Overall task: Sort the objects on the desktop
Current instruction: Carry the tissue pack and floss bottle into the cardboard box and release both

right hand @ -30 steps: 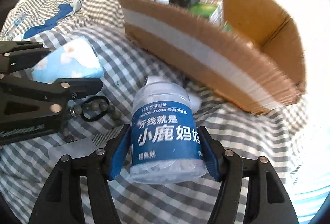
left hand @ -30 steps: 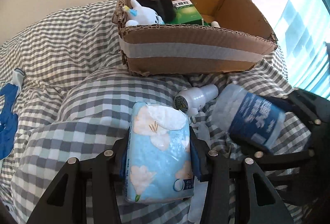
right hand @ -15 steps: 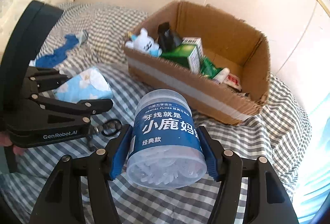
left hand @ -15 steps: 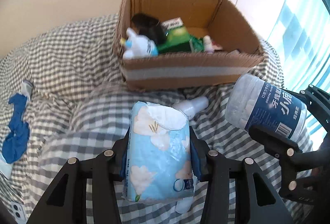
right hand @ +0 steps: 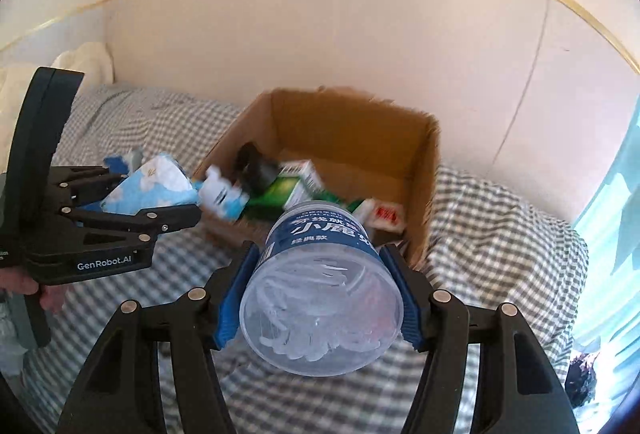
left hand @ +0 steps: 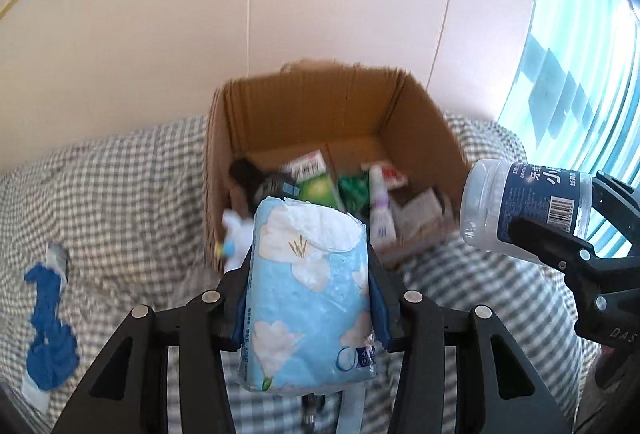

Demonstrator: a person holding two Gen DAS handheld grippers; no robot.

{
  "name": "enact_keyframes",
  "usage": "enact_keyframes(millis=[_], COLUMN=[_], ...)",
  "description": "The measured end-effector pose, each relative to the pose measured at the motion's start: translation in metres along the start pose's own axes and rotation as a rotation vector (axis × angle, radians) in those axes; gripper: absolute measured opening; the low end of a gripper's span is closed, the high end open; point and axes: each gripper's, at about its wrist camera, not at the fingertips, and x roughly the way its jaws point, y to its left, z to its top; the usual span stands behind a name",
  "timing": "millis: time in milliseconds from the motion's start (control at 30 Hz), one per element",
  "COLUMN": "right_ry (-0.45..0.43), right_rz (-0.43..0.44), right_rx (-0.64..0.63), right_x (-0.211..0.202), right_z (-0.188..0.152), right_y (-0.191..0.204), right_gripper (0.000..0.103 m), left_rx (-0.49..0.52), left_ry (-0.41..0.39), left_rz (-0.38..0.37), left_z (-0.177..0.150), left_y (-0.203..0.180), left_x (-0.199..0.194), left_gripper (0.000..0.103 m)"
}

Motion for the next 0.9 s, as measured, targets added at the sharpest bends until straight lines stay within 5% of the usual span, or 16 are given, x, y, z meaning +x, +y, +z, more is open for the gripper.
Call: enact_keyframes(millis=[167, 467, 567, 700, 900], right_ry=[-0.032, 0.014, 0.047, 0.082, 0.050], right_rz=[0.023, 0.057, 0.056, 0.052, 0.011], right_rx=[0.032, 0.041, 0.036, 0.025, 0.010], right_x=[0.017, 0.082, 0.109, 0.138, 0.154], right_z=[0.028, 0.047, 0.046, 0.048, 0.066], right_y=[-0.018, -0.038, -0.043, -0.049, -0.061], right_gripper=[0.062, 0.062, 0.062, 0.062, 0.062], left_rx=[0.027, 0.017, 0.089, 0.044, 0.088], left_ry=[-0.019, 0.107, 0.063, 0.115, 0.071], left_rz=[-0.011, -0.035, 0.031, -0.033, 0.015], left_z=[0.032, 0.045, 0.049, 0.058, 0.085], left_y=[-0.006, 0.008, 0.004, 0.013, 0.012], left_x=[0.023, 0.095, 0.108, 0.143, 0.176], left_gripper=[0.048, 0.048, 0.048, 0.048, 0.057])
